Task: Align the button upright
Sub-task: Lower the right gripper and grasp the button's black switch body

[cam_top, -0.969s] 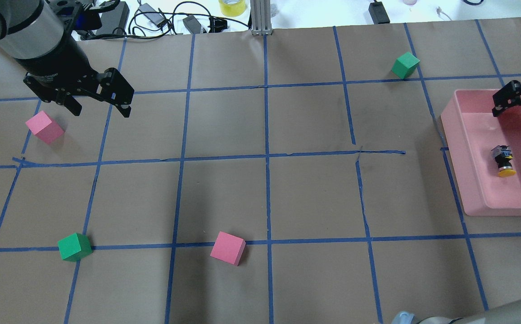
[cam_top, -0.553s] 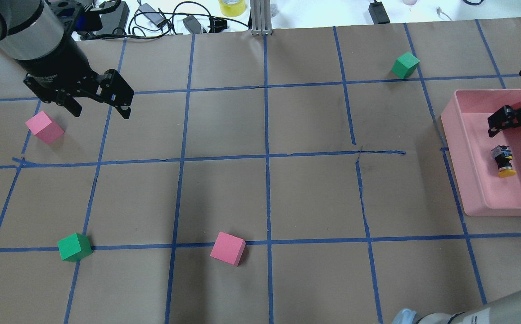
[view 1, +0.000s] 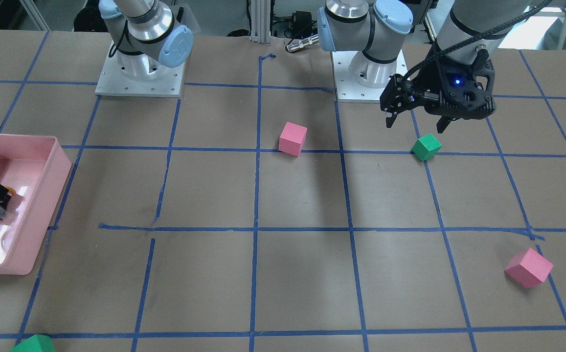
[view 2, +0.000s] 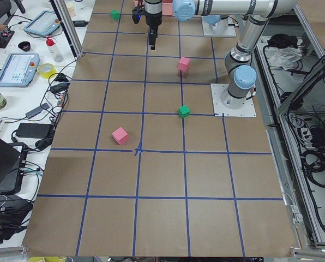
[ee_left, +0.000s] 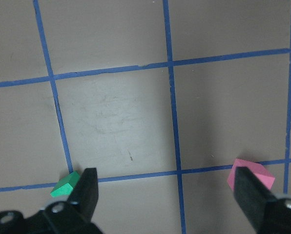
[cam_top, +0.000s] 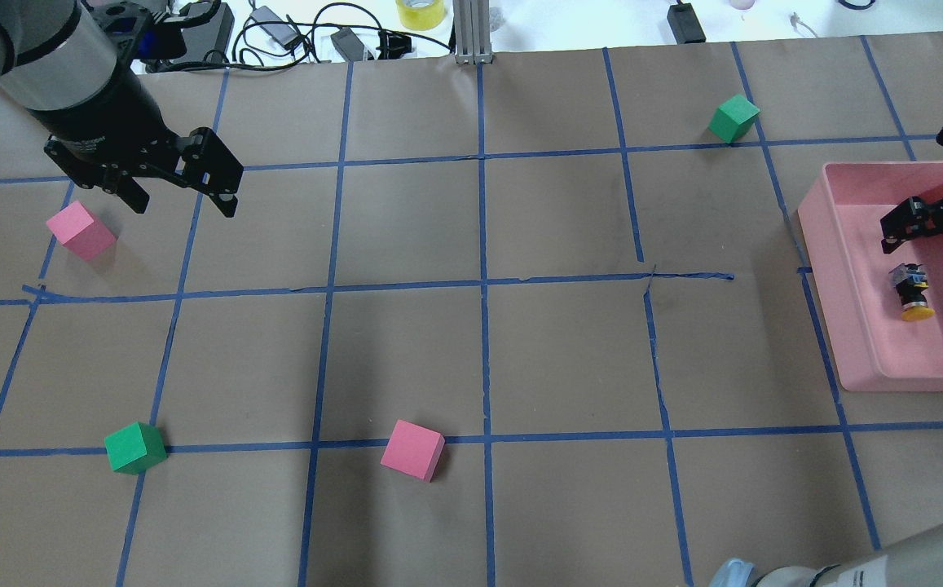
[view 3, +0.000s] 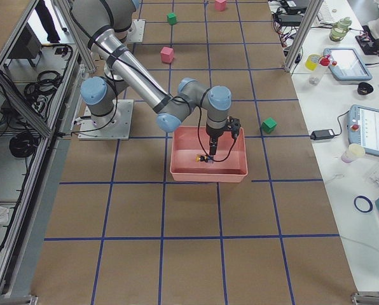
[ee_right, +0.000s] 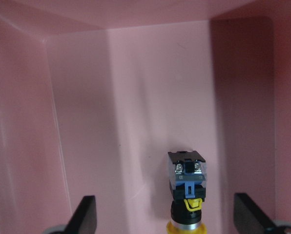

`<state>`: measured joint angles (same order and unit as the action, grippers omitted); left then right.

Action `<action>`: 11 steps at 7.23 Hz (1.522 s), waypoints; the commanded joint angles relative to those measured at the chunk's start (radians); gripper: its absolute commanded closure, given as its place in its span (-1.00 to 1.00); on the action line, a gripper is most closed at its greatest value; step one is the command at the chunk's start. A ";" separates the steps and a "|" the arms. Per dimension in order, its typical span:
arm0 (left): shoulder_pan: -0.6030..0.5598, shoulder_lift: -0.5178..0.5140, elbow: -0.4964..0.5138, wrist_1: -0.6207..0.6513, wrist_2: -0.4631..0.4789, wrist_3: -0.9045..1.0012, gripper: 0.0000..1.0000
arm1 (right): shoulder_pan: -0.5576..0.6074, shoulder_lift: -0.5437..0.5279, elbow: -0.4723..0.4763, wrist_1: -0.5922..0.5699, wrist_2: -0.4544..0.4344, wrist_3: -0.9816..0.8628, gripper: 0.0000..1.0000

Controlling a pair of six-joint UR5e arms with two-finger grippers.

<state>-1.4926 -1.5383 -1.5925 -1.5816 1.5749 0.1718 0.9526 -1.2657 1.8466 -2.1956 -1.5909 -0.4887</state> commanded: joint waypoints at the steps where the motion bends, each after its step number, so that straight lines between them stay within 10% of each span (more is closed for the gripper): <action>1: 0.000 0.000 -0.001 -0.001 -0.001 0.000 -1.00 | 0.000 0.052 0.000 -0.062 0.008 0.004 -1.00; 11: 0.000 0.000 -0.007 -0.001 0.024 0.000 -1.00 | 0.000 0.092 0.019 -0.076 0.005 -0.021 -1.00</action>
<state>-1.4926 -1.5385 -1.5999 -1.5831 1.5962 0.1718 0.9526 -1.1724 1.8542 -2.2718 -1.5856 -0.5081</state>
